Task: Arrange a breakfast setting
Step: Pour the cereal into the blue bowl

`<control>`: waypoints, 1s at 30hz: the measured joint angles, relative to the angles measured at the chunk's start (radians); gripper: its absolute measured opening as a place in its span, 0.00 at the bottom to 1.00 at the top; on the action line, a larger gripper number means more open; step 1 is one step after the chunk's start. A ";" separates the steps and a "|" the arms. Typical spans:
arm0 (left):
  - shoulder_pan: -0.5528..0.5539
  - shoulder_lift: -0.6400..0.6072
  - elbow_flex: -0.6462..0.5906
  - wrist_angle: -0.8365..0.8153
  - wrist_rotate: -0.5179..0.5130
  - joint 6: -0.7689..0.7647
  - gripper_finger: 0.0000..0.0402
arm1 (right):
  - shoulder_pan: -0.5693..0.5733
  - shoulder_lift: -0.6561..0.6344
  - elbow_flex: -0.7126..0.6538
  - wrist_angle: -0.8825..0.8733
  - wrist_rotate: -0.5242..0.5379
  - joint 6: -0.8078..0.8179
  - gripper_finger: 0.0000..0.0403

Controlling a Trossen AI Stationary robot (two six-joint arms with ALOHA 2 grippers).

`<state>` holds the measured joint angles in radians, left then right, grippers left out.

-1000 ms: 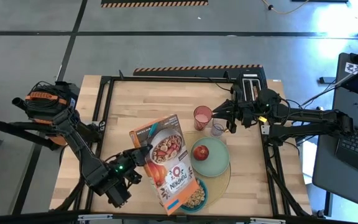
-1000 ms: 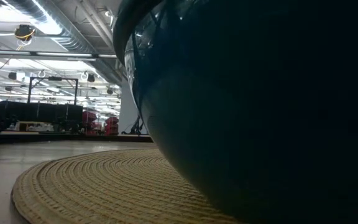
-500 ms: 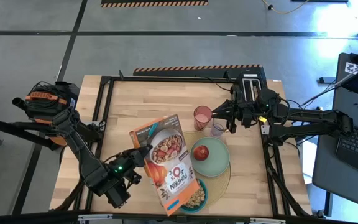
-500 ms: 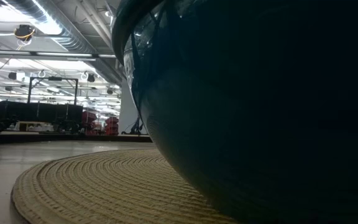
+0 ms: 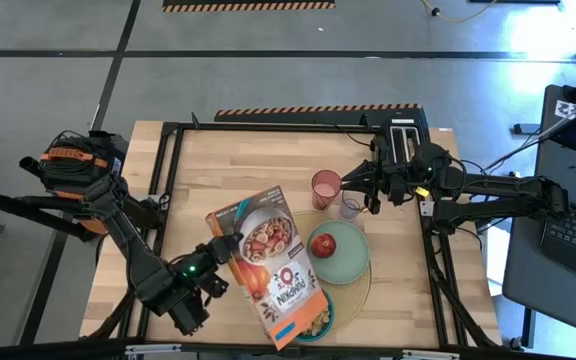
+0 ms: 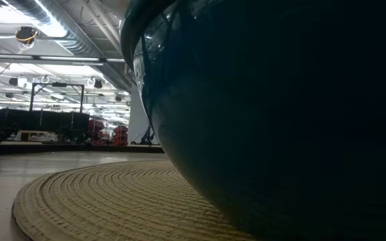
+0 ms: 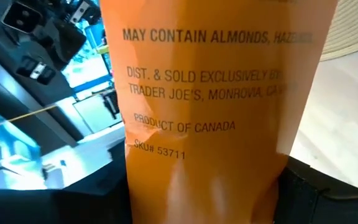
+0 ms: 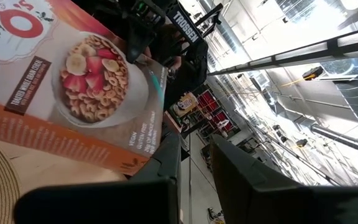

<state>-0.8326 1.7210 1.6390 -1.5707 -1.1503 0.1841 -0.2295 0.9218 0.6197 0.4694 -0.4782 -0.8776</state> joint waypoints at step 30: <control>0.010 -0.056 0.000 -0.001 0.161 -0.258 0.62 | 0.000 0.000 0.000 -0.001 0.000 0.000 0.14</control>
<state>-0.8230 1.6650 1.6390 -1.5722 -0.9890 -0.0742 -0.2295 0.9218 0.6197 0.4686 -0.4786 -0.8776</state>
